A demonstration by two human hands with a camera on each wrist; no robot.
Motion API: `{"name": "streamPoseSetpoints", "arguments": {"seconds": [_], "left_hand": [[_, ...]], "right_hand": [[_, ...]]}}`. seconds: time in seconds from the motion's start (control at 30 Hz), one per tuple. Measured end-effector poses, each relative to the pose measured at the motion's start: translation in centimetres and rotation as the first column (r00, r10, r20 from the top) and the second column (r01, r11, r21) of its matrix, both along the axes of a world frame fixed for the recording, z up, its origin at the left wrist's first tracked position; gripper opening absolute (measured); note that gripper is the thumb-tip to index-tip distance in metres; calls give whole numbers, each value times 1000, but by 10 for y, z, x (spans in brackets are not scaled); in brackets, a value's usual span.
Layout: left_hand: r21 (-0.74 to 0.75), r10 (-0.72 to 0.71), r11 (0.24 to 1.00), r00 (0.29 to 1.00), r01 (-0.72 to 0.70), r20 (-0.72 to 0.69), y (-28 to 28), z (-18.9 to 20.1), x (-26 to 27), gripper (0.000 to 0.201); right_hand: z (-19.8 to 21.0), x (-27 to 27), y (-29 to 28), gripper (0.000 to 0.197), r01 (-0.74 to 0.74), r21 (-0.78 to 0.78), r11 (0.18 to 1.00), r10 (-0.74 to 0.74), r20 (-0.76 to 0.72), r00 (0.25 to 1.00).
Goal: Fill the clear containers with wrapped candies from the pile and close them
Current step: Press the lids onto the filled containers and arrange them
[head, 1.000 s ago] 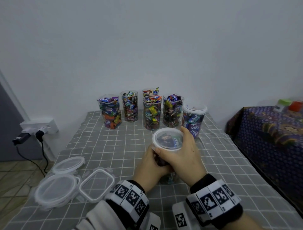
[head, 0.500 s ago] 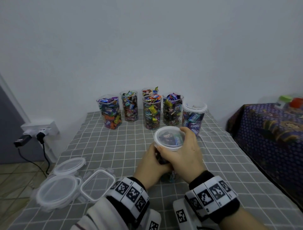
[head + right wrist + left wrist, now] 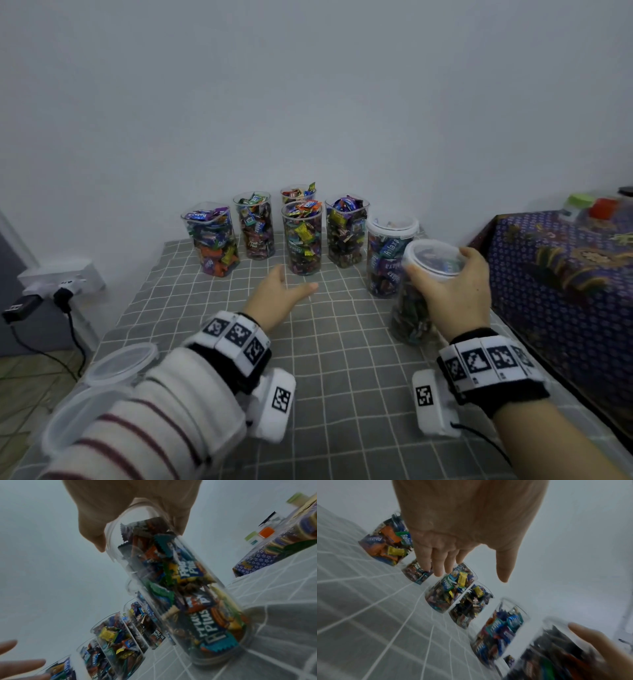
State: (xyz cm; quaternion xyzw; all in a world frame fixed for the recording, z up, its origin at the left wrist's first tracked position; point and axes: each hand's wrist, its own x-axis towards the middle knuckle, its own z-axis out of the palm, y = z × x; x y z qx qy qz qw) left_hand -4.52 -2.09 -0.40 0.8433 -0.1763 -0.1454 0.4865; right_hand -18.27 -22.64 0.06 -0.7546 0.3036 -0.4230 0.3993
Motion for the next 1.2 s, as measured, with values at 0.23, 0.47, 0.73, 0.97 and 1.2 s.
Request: {"name": "streamPoseSetpoints", "arguments": {"seconds": [0.23,0.47,0.73,0.97,1.2], "left_hand": [[0,168,985,977,-170,128,-22,19,72,99],[-5,270,963,958,-271,94,-56,23,117,114],[-10,249,968,966,-249,66,-85,8,139,113],[-32,239,971,964,-237,118,-82,-8,146,93],[17,171,984,969,-176,180,-52,-4,130,70]], "right_hand": [[-9,22,-9,83,12,-99,995,-12,4,1000],[-17,27,-12,83,45,-164,985,-40,34,999],[-22,31,-16,79,61,-206,977,-52,51,997],[-24,32,-17,77,63,-221,973,-50,65,997],[-20,28,-14,77,46,-213,976,-38,44,998]]}}
